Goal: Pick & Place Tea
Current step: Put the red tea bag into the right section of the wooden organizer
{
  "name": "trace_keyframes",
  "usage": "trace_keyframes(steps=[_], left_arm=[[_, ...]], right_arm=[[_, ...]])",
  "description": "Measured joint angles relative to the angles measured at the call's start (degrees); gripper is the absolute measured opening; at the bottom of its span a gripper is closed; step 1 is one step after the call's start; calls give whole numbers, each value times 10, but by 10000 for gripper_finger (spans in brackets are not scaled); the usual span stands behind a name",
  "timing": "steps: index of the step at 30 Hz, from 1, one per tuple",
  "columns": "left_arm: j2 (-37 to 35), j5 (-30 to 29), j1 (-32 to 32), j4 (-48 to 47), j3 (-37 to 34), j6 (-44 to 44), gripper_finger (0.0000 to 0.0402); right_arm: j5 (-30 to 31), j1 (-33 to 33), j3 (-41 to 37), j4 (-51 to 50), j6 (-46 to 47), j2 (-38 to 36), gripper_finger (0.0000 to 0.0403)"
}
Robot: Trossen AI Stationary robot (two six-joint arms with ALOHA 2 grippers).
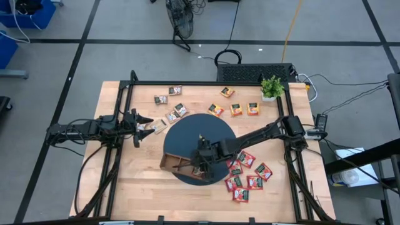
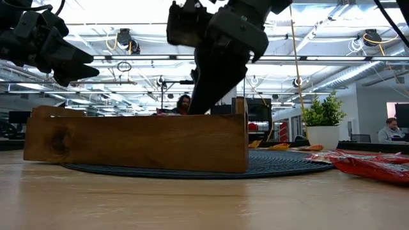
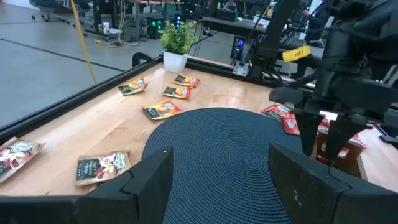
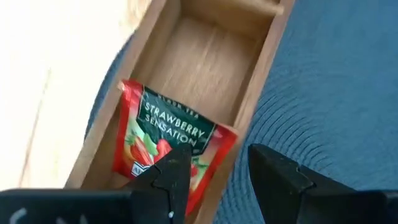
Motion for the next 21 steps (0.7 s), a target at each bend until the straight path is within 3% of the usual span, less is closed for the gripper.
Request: trace_keyframes(steps=[17,21], left_arm=[[0,4,0,1,0,0,257],[0,4,0,1,0,0,257]], right_arm=[[-15,-23,-39,57,-50,-20,144],[-62,-26,-48,85,-46,-20,144]])
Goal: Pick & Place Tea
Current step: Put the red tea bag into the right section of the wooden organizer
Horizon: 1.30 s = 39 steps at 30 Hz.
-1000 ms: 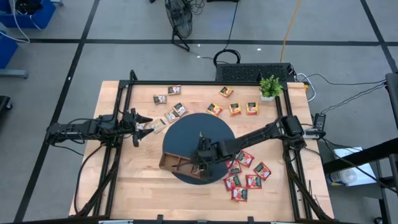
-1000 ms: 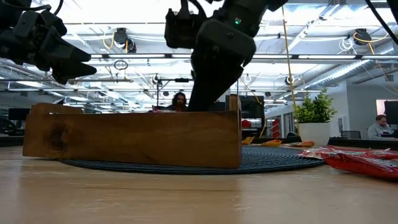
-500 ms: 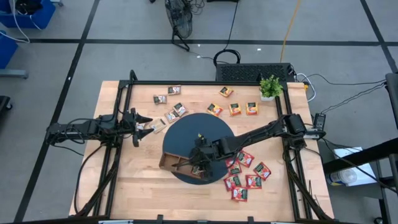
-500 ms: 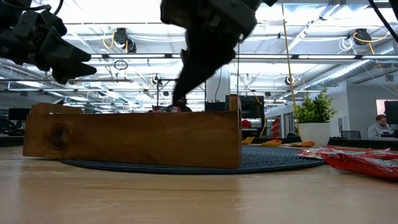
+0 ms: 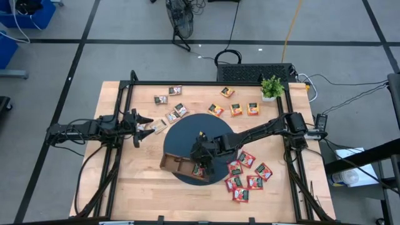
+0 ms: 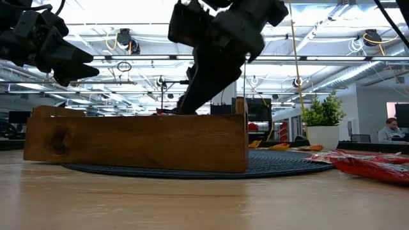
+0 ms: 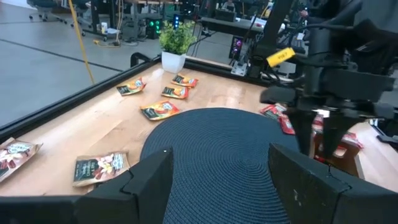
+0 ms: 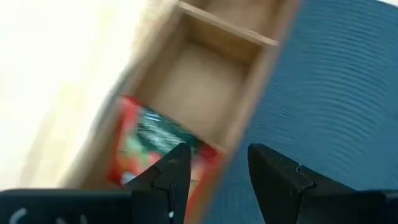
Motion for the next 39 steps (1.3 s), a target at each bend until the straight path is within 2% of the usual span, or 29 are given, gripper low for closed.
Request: trace_keyframes(steps=[6,17,22,29,39], left_arm=[[0,0,0,-1,0,0,257],[0,0,0,-1,0,0,257],[0,0,0,-1,0,0,257],[0,0,0,-1,0,0,257],[0,0,0,-1,0,0,257]], right_arm=[[-39,0,-17,22,13,0,144],[-57,3,-19,26,28,0,136],[-56,3,-20,27,26,0,101],[-56,3,-20,27,-20,0,12],[-53,8,-20,34,-35,-11,1]])
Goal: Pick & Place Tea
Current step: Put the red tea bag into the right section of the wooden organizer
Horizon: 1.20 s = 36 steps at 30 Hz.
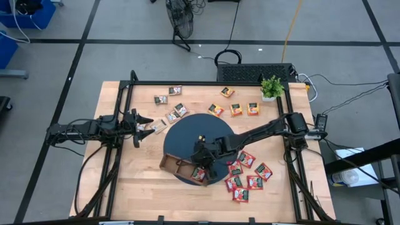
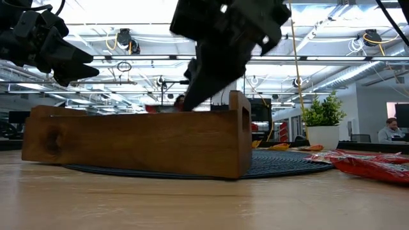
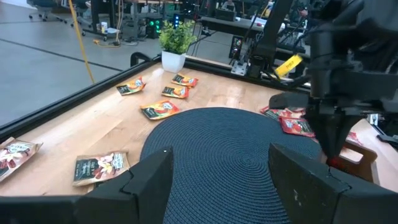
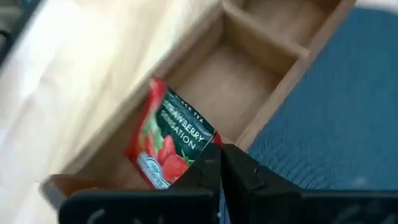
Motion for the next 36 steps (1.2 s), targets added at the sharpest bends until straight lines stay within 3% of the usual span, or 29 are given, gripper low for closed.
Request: trace_keyframes(steps=[5,9,12,19,22,26,34,36], left_arm=[[0,0,0,0,0,0,257],[0,0,0,0,0,0,257],[0,0,0,0,0,0,257],[0,0,0,0,0,0,257],[0,0,0,0,0,0,257],[0,0,0,0,0,0,257],[0,0,0,0,0,0,257],[0,0,0,0,0,0,257]], right_arm=[[44,22,0,13,13,-32,0],[145,60,0,13,66,-58,0],[287,113,0,23,129,-62,0],[715,257,0,125,242,-12,0],[828,294,0,192,243,26,0],[885,313,0,254,242,68,0],[882,308,0,212,292,81,0],[848,305,0,189,309,73,0]])
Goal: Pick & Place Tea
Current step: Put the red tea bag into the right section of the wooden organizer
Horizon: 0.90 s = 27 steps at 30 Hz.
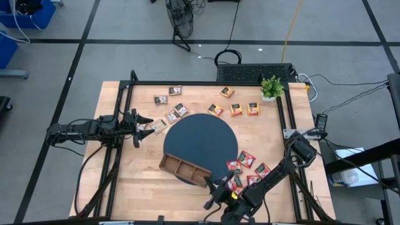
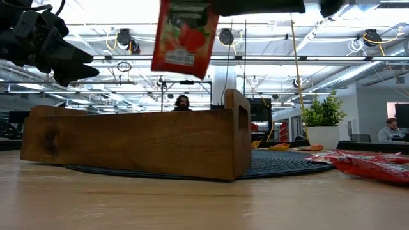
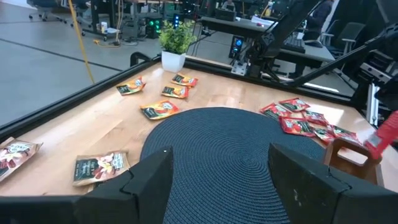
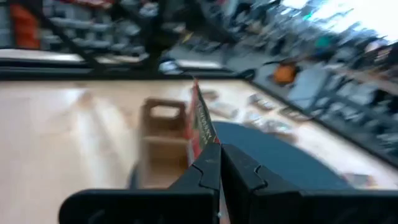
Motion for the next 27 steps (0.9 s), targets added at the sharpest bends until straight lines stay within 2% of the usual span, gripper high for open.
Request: trace_keyframes(steps=[4,6,10,16,27], left_arm=[[0,0,0,1,0,0,257],[0,0,0,1,0,0,257],[0,0,0,1,0,0,257],[0,0,0,1,0,0,257],[0,0,0,1,0,0,257]], right_arm=[[-107,-17,0,-74,90,-23,0],[-131,-25,0,-110,126,-27,0],[-137,-34,0,-165,170,-27,0],[-176,-42,0,-259,272,-28,0],[-188,-47,0,-298,293,-28,0]])
